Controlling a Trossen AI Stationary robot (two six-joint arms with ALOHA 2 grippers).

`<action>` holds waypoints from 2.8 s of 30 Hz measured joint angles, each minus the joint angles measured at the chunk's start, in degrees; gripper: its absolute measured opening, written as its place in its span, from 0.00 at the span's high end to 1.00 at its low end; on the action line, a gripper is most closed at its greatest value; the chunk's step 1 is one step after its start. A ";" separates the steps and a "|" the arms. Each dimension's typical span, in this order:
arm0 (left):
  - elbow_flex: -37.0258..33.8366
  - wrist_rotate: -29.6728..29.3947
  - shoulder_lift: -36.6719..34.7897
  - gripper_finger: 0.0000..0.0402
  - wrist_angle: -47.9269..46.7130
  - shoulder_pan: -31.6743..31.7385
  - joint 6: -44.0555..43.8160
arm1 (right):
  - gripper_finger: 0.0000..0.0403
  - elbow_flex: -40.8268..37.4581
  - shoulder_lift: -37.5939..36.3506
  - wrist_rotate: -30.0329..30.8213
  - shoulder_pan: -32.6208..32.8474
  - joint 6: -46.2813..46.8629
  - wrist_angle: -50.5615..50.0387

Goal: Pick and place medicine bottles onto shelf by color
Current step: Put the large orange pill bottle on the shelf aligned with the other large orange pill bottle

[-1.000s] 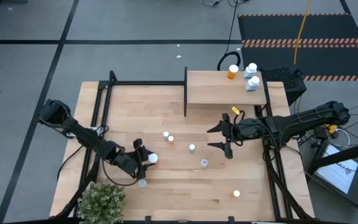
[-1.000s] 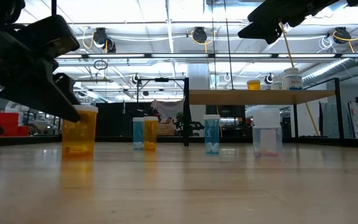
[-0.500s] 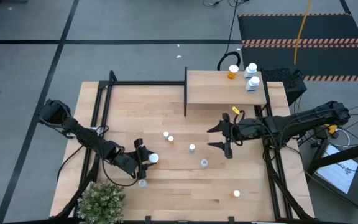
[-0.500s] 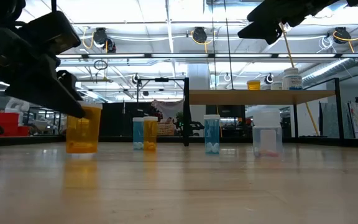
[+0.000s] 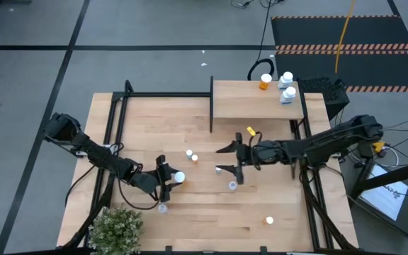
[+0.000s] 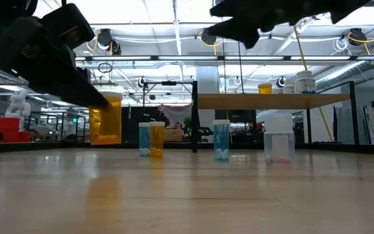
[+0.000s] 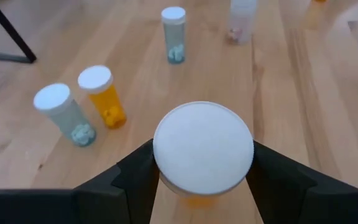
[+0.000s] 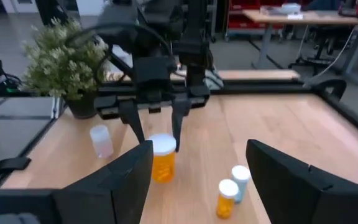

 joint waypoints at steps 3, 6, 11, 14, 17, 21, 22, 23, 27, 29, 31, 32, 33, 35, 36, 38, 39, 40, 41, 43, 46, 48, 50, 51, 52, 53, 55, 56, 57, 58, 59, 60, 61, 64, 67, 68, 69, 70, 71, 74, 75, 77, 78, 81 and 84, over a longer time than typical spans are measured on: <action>-0.01 0.00 0.00 0.46 -0.32 -0.02 -0.20 | 0.38 2.98 4.96 0.03 -0.34 1.57 -0.33; 0.01 0.00 0.00 0.46 -1.04 0.00 -0.16 | 0.38 6.74 9.87 0.04 -0.48 3.26 -1.32; -0.03 -0.06 1.06 0.46 -3.50 0.31 -0.28 | 0.38 12.13 17.36 -0.38 -0.42 2.96 -3.41; 0.03 -0.04 2.19 0.46 -2.87 0.31 -0.51 | 0.38 15.46 21.38 -0.38 -0.42 3.22 -5.98; -0.01 -0.07 2.32 0.46 -2.85 0.24 -0.58 | 0.38 19.21 25.03 -0.39 -0.44 4.60 -7.63; 0.01 -0.06 2.32 0.46 -3.10 0.24 -0.69 | 0.38 23.57 29.10 -0.60 -0.39 5.64 -8.60; 0.01 -0.07 2.32 0.46 -3.15 0.24 -0.73 | 0.38 24.19 29.81 -1.19 -0.38 5.88 -9.31; 0.01 -0.02 2.44 0.46 -3.18 0.24 -1.07 | 0.38 24.88 30.61 -1.84 -0.39 6.15 -9.76; 0.01 0.62 2.64 0.42 -3.35 0.11 -1.76 | 0.37 26.70 32.76 -1.91 -0.42 7.48 -11.07; 0.01 0.48 2.64 0.38 -3.45 0.02 -1.93 | 0.37 27.93 33.60 -1.89 -0.48 7.84 -11.75; 0.01 0.34 2.64 0.35 -3.21 -0.17 -1.93 | 0.37 29.29 34.17 -1.92 -0.50 8.38 -13.26; 0.01 0.33 2.64 0.33 -3.28 -0.25 -1.93 | 0.37 30.34 34.65 -1.88 -0.50 8.43 -13.63; 0.01 0.25 2.64 0.31 -3.32 -0.49 -1.84 | 0.37 31.20 34.96 -1.88 -0.50 8.26 -14.72; 0.01 0.08 2.39 0.29 -3.52 -0.89 -1.74 | 0.37 32.98 35.62 -1.83 -0.50 7.64 -17.73; 0.01 -0.19 2.04 0.29 -3.94 -1.12 -1.70 | 0.37 33.99 36.18 -1.84 -0.50 7.59 -18.26; -0.01 -0.50 1.33 0.28 -3.88 -1.75 -1.69 | 0.37 35.54 36.93 -1.97 -0.71 6.76 -19.53; -0.01 -0.55 0.74 0.28 -4.33 -2.03 -1.71 | 0.37 36.39 37.33 -2.07 -0.86 6.19 -20.18; -0.01 -1.00 0.05 0.28 -4.73 -2.44 -1.72 | 0.37 37.14 37.63 -2.38 -0.94 5.73 -20.40; -0.01 -1.74 -0.50 0.28 -4.74 -2.91 -1.80 | 0.37 37.43 37.67 -2.48 -1.09 5.03 -20.55; 0.05 -2.35 -1.29 0.28 -5.92 -3.77 -2.10 | 0.37 38.36 38.04 -3.27 -1.51 4.54 -20.77; -0.01 -3.50 -1.97 0.28 -9.35 -4.85 -4.49 | 0.37 39.44 38.09 -3.30 -1.73 4.47 -22.29; 0.01 -4.24 -1.95 0.28 -12.61 -5.59 -6.77 | 0.36 39.94 38.13 -3.43 -1.71 4.18 -21.85; -0.05 -4.94 -1.95 0.28 -14.80 -6.32 -9.01 | 0.33 39.96 38.06 -3.47 -1.70 3.83 -21.54; -0.03 -5.06 -1.95 0.28 -15.63 -6.54 -10.20 | 0.31 39.96 38.06 -3.48 -1.69 3.81 -21.45; -0.03 -5.05 -1.94 0.29 -16.16 -6.68 -11.03 | 0.30 39.96 38.08 -3.51 -1.66 3.70 -21.51; -0.03 -5.06 -1.92 0.30 -16.43 -6.73 -11.65 | 0.28 39.96 38.09 -3.61 -1.66 3.41 -21.42; -0.03 -5.20 -1.90 0.34 -16.33 -6.77 -12.10 | 0.26 39.96 38.12 -4.94 -1.69 2.67 -20.25; -0.03 -5.18 -1.90 0.37 -16.24 -6.62 -12.05 | 0.26 39.96 38.25 -5.05 -1.70 2.44 -19.51; -0.03 -5.14 -1.90 0.39 -16.10 -6.36 -11.92 | 0.26 39.98 38.31 -5.08 -1.70 2.30 -19.08; -0.03 -5.11 -1.90 0.42 -16.03 -6.05 -11.90 | 0.26 39.98 38.41 -5.31 -1.70 2.32 -18.96; -0.03 -5.15 -1.90 0.45 -16.05 -5.80 -11.99 | 0.26 39.97 38.52 -5.58 -1.68 2.32 -18.85; -0.03 -5.09 -1.90 0.48 -16.00 -5.47 -12.04 | 0.26 39.96 38.56 -6.04 -1.68 2.32 -18.78; -0.03 -4.72 -1.87 0.51 -15.91 -5.15 -12.05 | 0.27 39.96 38.61 -6.26 -1.68 2.41 -18.56; -0.03 -3.10 -1.86 0.58 -15.26 -4.68 -12.03 | 0.27 39.98 39.12 -6.35 -1.68 2.49 -17.22; -0.03 -2.60 -1.62 0.60 -14.52 -4.43 -12.07 | 0.27 39.94 39.72 -6.41 -1.66 2.97 -16.38; -0.03 -2.60 -1.42 0.61 -14.12 -4.36 -12.01 | 0.27 40.00 39.89 -6.42 -1.70 3.12 -16.20; -0.03 -2.56 -1.38 0.61 -13.76 -4.33 -11.57 | 0.27 39.98 39.99 -6.43 -1.77 3.16 -16.68; -0.03 -2.54 -1.40 0.61 -13.08 -4.33 -11.09 | 0.27 39.91 40.09 -6.49 -1.79 3.42 -16.96; -0.01 -2.56 -1.40 0.61 -12.10 -4.31 -10.90 | 0.27 39.91 40.12 -6.49 -1.79 3.67 -16.99; 0.03 -2.51 -0.51 0.61 -10.69 -3.85 -9.99 | 0.27 39.92 39.99 -6.49 -1.79 3.75 -17.28; 0.03 -2.46 -0.09 0.61 -10.26 -3.75 -9.53 | 0.27 39.93 39.99 -6.49 -1.78 3.69 -17.85; 0.03 -2.47 1.04 0.61 -8.57 -3.62 -9.20 | 0.27 39.92 40.05 -6.51 -1.79 3.68 -18.94; 0.03 -2.44 1.89 0.61 -7.55 -3.39 -8.91 | 0.27 39.92 40.05 -6.51 -1.79 3.81 -19.44; -0.01 -2.38 3.65 0.61 -6.07 -3.02 -7.60 | 0.27 39.92 40.01 -7.84 -1.79 4.37 -20.98; 0.04 -2.39 4.67 0.61 -2.96 -2.56 -5.50 | 0.27 39.92 40.04 -8.17 -1.77 4.59 -22.32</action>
